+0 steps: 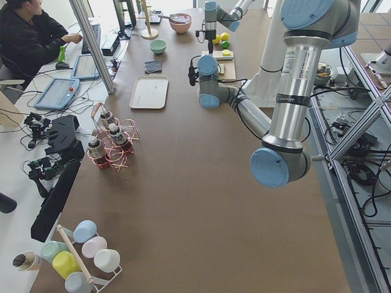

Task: Make sandwich and place on tray
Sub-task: 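Lower the right gripper and grasp the plain bread slice on the cutting board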

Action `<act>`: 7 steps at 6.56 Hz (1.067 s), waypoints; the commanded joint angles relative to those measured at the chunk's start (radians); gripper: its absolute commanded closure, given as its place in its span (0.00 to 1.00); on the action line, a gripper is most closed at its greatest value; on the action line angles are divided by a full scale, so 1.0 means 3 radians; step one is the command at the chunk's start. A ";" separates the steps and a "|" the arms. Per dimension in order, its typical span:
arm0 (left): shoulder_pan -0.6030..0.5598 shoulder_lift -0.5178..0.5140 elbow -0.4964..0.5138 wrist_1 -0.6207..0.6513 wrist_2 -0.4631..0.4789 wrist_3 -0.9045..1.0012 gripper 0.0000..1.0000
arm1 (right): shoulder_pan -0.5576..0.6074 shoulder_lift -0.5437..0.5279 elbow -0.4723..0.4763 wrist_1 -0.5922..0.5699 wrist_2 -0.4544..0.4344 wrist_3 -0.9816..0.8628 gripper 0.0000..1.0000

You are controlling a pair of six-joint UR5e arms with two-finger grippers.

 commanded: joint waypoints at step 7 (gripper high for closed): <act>0.0000 -0.0038 0.0073 -0.0001 0.0022 0.0002 0.02 | -0.0390 -0.0081 -0.0187 -0.0005 -0.0559 0.0010 0.23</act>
